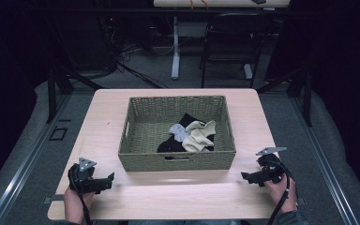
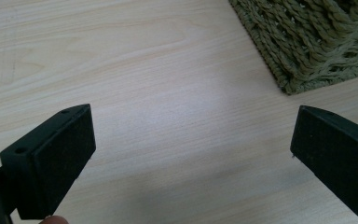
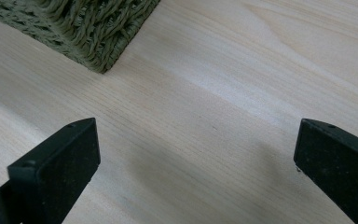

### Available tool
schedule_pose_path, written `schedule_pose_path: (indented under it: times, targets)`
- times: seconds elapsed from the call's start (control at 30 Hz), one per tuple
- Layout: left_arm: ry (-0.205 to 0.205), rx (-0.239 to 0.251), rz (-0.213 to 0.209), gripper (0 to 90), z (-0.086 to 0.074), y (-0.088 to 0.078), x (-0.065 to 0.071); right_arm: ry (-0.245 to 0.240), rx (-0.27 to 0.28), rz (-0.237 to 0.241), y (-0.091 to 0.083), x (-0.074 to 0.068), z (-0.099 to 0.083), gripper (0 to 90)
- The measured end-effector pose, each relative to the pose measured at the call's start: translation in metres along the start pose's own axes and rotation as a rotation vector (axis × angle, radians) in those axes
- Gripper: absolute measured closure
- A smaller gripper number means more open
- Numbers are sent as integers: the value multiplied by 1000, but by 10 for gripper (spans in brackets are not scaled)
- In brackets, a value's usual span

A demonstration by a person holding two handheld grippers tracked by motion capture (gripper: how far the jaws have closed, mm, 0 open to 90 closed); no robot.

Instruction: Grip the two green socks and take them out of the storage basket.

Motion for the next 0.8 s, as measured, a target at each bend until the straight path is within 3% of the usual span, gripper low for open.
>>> schedule_pose_path:
  times: [0.37, 0.73, 0.8]
  targets:
    - [17, -19, -3, 0, 1, 5, 0, 5, -4, 13, 3, 2, 4, 0]
    - [16, 1, -18, 0, -1, 1, 1, 16, 35, 54, -2, 5, 10, 0]
    - [28, 10, -13, 0, 1, -1, 3, 19, 71, 39, -8, 4, 11, 0]
Point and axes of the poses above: each handheld gripper's, and its own axes: y roughly forward along the jaws, z roughly out of its top, x roughly to its right, the point moved 3 cm from there along y, roughly forward along the jaws, and after that the axes turned 6 degrees about y, right-handed, at the moved point
